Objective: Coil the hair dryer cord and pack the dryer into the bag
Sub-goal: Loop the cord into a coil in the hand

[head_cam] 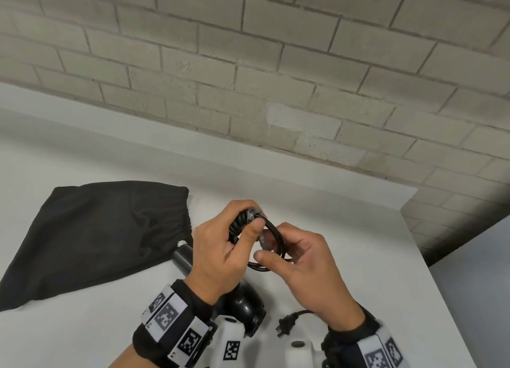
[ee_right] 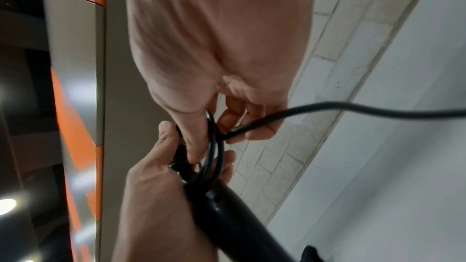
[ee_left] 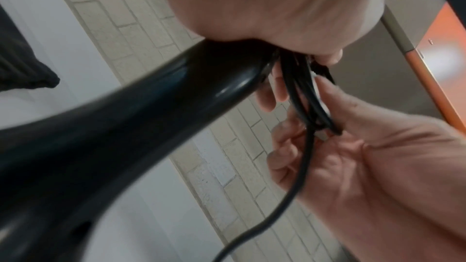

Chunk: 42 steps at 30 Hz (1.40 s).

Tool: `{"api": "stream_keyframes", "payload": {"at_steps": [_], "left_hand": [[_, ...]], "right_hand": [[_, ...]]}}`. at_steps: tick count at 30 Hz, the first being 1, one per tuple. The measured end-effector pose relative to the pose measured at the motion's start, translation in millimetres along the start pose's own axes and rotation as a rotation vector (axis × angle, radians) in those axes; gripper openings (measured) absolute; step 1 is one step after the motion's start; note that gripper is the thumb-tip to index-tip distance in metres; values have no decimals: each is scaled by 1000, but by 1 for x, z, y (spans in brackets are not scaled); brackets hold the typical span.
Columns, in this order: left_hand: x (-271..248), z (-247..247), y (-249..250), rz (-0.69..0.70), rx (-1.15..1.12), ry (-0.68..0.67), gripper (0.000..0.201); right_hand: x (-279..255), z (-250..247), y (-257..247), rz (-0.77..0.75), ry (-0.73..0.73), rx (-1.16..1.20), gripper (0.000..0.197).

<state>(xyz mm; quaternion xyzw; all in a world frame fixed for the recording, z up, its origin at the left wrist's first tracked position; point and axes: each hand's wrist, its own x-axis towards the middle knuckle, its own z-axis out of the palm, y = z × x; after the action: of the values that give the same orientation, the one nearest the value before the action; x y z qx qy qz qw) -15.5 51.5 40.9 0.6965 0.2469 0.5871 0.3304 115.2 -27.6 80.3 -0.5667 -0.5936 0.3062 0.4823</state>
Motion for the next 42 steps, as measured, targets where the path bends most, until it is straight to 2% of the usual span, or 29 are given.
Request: {"api": "stream_keyframes", "payload": {"at_steps": [3,5,6,8,10,12,14,16,20,24,28,32,35,37,41,42], "left_hand": [[3,2,3,-64,14,-20,37],[5,2,2,-89,33,1,34],[6,2,1,-96,42,15,35],[7,3,0,-104,57,33,40],[6,5,1,-106,73,49,42],[5,5,0,-101,91,69,41],[4,6,-1,-91,106,82,39],[3,7,-1,-71,122,76,38],[1,9,-1,-14,157,89,37],[0,10,-3,19,170,146,38],[-3,11,-2,21,156,175,39],[-3,10,0,3,78,171,36],[-1,9,0,-28,39,165,33],[0,9,0,-43,15,169,30],[5,10,-1,-51,52,147,31],[5,11,-1,-47,53,141,31]], "right_hand": [[1,-2,-2,39,59,-40,24],[-2,5,0,48,188,-67,41],[-4,9,3,18,281,-102,49],[-6,17,12,-137,459,-266,52],[-8,22,19,-290,537,-473,37],[-10,27,19,-332,518,-695,15],[-11,31,16,-271,436,-827,17],[-12,36,9,-149,348,-843,20],[-15,35,-6,129,135,-641,26],[-15,16,-37,250,34,-318,27],[-9,4,-38,407,-113,-59,27],[-5,-2,-30,458,-227,470,39],[-6,-3,-20,443,-228,787,42],[-10,-1,-12,373,-184,768,36],[-24,3,3,100,-1,239,5],[-28,5,6,46,26,145,9]]}}
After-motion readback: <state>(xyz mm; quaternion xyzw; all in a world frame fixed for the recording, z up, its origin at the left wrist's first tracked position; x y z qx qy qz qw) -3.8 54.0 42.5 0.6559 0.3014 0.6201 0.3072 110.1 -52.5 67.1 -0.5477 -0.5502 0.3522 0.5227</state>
